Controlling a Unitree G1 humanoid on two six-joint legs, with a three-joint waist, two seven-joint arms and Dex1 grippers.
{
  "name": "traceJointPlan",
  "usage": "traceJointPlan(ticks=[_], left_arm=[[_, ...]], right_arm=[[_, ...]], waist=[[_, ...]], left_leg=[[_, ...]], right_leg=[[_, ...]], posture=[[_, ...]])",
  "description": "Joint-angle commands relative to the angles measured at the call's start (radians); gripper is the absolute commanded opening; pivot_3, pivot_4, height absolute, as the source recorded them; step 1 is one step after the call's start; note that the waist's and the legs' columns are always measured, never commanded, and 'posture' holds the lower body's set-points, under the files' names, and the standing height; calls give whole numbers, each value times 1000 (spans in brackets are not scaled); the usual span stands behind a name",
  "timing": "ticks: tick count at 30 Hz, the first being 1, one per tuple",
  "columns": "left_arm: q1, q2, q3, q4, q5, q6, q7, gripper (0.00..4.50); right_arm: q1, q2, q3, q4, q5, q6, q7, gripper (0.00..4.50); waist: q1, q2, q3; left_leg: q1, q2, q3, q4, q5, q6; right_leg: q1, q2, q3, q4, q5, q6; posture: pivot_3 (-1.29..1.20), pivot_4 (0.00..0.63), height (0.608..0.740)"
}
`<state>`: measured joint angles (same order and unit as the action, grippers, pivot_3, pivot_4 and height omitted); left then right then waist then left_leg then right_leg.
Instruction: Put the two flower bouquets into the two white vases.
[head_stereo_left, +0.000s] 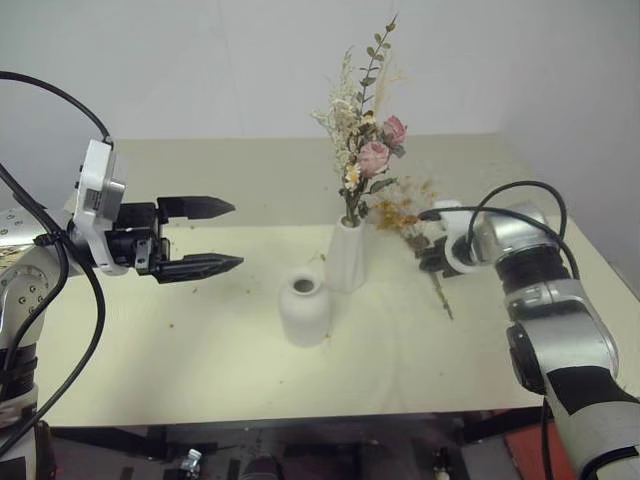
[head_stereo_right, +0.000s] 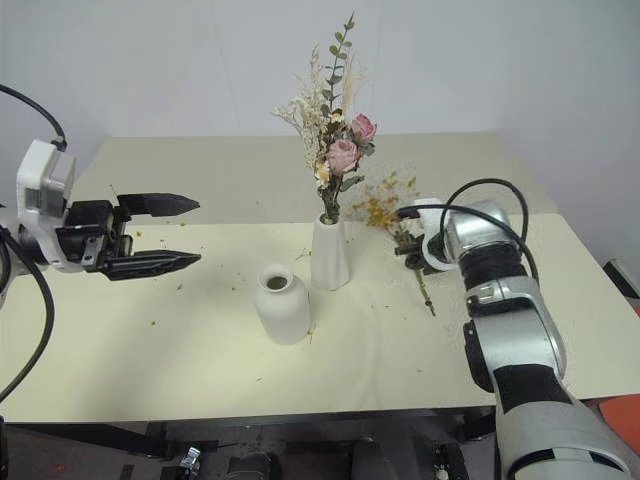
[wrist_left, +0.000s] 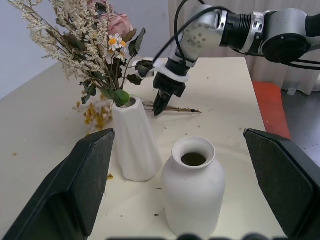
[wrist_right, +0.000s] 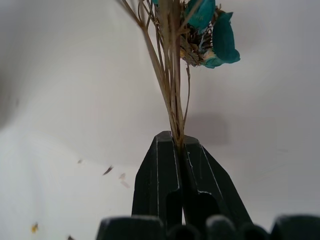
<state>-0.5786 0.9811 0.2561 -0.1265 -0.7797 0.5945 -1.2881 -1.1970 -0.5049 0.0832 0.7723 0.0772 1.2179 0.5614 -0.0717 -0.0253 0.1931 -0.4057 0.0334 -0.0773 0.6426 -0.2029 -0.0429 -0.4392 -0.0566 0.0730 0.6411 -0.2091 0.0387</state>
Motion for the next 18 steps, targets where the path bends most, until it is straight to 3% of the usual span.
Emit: traceJointPlan(ticks=[1,7,9,15,18], left_arm=[[-35,18,16,14,-1,-7,-11,4500],[-60,17,4,43,12,-17,-29,4500],[-64,17,4,49,16,-19,-36,4500],[-62,35,9,49,15,9,-38,4500],[-56,41,15,46,14,16,-42,4500]], right_arm=[[11,-19,-180,-107,41,10,-108,74],[129,72,-640,-356,243,-253,-284,74],[168,109,-745,-472,351,-330,-251,74],[317,162,-767,-765,599,-415,-64,74],[405,121,-686,-876,678,-409,81,74]], waist=[[0,0,0],[2,0,0],[1,0,0],[-2,0,0],[-1,0,0]], left_leg=[[0,0,0,0,0,0],[0,0,0,0,0,0],[0,0,0,0,0,0],[0,0,0,0,0,0],[2,0,0,0,0,0]], right_leg=[[0,0,0,0,0,0],[0,0,0,0,0,0],[0,0,0,0,0,0],[0,0,0,0,0,0],[1,0,1,2,-1,1]], posture=[[0,150,740],[0,150,740],[0,150,740],[0,150,740],[0,150,740]])
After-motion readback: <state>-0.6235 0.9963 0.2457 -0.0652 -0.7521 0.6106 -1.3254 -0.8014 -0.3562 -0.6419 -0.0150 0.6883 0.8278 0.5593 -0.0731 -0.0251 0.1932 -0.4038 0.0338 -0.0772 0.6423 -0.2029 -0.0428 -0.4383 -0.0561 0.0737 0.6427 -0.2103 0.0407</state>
